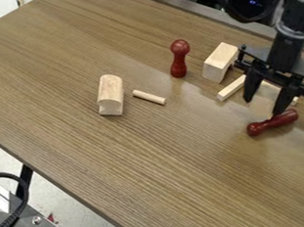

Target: Take the block off of the arch and put it to the right side of the table

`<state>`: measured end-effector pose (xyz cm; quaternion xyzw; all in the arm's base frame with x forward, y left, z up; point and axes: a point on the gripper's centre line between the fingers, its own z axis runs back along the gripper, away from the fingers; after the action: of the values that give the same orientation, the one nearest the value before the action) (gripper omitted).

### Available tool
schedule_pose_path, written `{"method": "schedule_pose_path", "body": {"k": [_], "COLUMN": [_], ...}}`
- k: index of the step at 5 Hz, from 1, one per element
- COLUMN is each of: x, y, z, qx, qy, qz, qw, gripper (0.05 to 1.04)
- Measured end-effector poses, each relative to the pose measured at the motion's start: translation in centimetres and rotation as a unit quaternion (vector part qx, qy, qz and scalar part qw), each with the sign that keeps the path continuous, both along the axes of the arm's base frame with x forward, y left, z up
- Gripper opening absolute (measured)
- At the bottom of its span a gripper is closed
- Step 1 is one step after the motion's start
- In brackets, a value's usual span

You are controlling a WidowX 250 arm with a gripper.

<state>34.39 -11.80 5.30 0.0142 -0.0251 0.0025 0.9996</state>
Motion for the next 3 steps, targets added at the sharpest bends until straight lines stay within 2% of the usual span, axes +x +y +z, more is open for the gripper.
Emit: {"method": "schedule_pose_path", "body": {"k": [3], "x": [-0.04], "y": [0.89], "z": [-0.22], "qx": [0.014], "qy": [-0.007], "qz": [0.003], "qw": [0.9999], "gripper": [0.560]}}
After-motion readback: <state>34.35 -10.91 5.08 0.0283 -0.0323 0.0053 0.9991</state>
